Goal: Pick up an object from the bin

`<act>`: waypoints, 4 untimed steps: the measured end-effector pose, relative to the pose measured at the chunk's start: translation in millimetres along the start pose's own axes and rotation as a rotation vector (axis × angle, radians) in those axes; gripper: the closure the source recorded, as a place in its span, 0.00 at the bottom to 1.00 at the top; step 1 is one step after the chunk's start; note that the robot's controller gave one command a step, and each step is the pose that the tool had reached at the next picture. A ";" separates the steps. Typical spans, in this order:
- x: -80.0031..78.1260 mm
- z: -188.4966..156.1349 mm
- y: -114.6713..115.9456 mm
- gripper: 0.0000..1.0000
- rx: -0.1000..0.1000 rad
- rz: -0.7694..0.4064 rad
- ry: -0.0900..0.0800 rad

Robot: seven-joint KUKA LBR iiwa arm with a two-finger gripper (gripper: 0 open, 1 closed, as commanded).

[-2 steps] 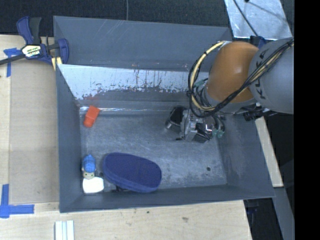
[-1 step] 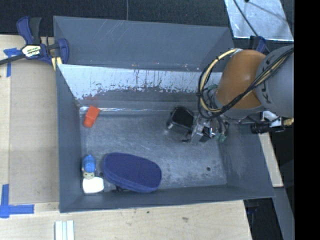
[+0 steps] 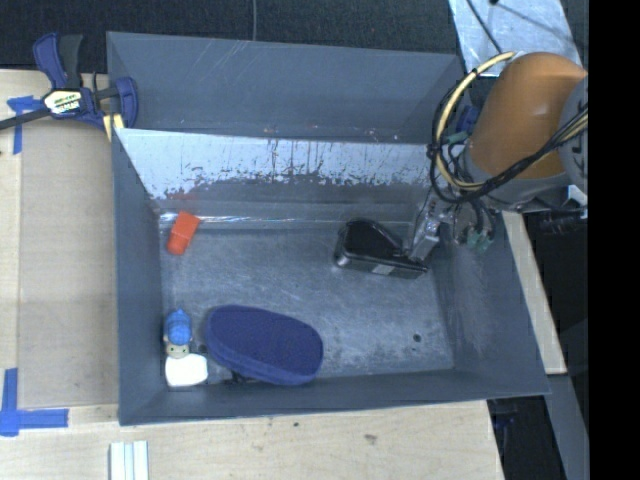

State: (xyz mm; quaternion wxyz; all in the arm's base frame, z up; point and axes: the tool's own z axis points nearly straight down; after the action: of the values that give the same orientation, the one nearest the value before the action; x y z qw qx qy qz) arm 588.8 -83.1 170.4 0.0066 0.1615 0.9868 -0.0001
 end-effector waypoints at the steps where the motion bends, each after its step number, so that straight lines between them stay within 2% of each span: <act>1: 2.5 5.2 0.2 0.00 0.002 -0.001 0.009; 2: -12.1 93.9 6.4 0.00 0.004 0.184 0.016; 3: -13.3 90.9 4.9 1.00 0.006 0.182 0.013; 4: -25.3 6.6 -32.1 1.00 0.007 0.143 0.015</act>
Offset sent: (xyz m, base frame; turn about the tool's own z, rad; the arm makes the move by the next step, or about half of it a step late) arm 0.0000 0.0000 0.0000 0.0000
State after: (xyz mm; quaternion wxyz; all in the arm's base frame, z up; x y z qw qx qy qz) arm 602.6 -121.6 164.1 -0.0013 0.2317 0.9728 -0.0021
